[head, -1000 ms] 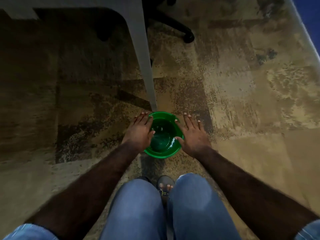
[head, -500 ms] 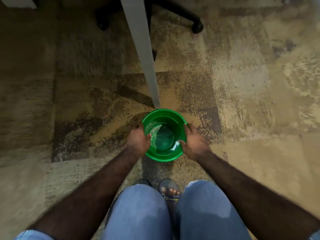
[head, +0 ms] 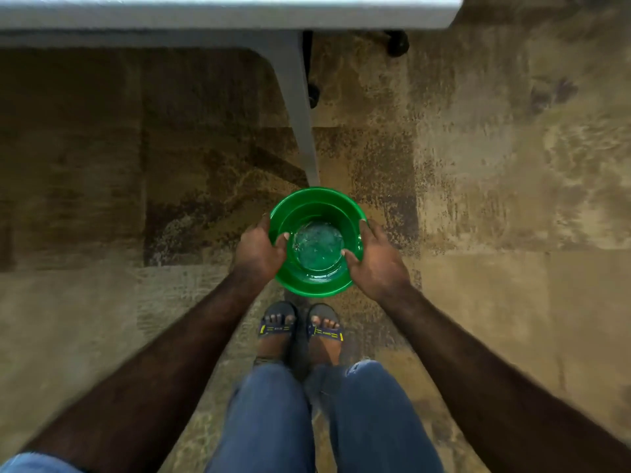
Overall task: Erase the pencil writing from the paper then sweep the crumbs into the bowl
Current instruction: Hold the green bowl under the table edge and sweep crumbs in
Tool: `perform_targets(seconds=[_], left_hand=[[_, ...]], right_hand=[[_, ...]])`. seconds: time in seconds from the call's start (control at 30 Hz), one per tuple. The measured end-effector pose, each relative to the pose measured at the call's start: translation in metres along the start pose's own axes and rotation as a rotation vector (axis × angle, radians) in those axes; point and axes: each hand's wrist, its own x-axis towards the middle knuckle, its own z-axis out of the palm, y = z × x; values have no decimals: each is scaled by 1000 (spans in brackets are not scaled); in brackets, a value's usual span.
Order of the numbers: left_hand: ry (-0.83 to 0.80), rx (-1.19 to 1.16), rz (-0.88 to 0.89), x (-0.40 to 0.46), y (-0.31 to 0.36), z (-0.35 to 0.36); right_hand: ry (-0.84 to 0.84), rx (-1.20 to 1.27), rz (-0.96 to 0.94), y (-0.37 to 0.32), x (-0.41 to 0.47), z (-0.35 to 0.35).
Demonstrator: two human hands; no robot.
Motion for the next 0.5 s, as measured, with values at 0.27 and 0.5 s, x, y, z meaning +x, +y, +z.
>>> perform_targets(seconds=[0.27, 0.5], left_hand=[[157, -119, 11, -72, 26, -119], [235, -206, -1, -106, 28, -181]], right_hand=[[45, 10, -70, -74, -93, -108], [105, 12, -163, -126, -131, -152]])
